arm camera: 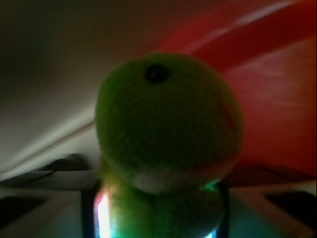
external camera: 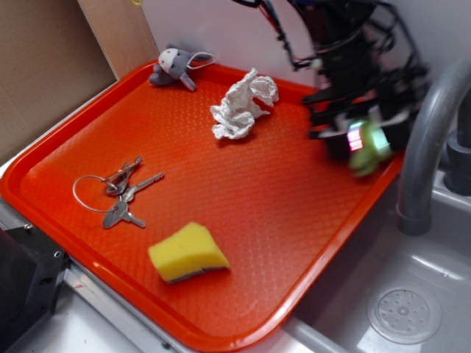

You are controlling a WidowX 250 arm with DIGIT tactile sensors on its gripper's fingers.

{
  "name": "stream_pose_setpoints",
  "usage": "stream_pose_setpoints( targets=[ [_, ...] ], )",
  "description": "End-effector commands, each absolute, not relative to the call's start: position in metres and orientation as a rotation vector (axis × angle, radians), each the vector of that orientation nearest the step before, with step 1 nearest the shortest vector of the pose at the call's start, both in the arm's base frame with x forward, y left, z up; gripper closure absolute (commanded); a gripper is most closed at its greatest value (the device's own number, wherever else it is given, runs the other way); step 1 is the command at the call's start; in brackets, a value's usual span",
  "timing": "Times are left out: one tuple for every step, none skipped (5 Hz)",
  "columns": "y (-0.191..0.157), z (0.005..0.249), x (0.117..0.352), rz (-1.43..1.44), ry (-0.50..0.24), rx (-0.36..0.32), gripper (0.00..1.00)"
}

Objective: Grab the green animal.

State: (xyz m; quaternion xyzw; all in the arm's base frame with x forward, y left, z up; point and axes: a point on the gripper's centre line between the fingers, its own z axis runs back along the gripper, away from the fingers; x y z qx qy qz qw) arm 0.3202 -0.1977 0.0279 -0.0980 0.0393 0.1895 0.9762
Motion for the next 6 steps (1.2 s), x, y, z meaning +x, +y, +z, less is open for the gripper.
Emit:
stream_pose_setpoints(
  targets=[
    [-0.146,0.129,0.280,0.373,0.079,-0.130,1.00],
    [-0.125,0.153,0.257,0.395,0.046,-0.103,1.00],
    [-0.109,0.183,0.229,0.411,-0.020,-0.050,1.00],
    [-0.088,0.206,0.207,0.361,-0.047,-0.091,1.00],
    [-0.070,0.226,0.192,0.364,-0.074,-0.128,1.00],
    [-0.063,0.241,0.179,0.258,-0.126,-0.130,1.00]
  ],
)
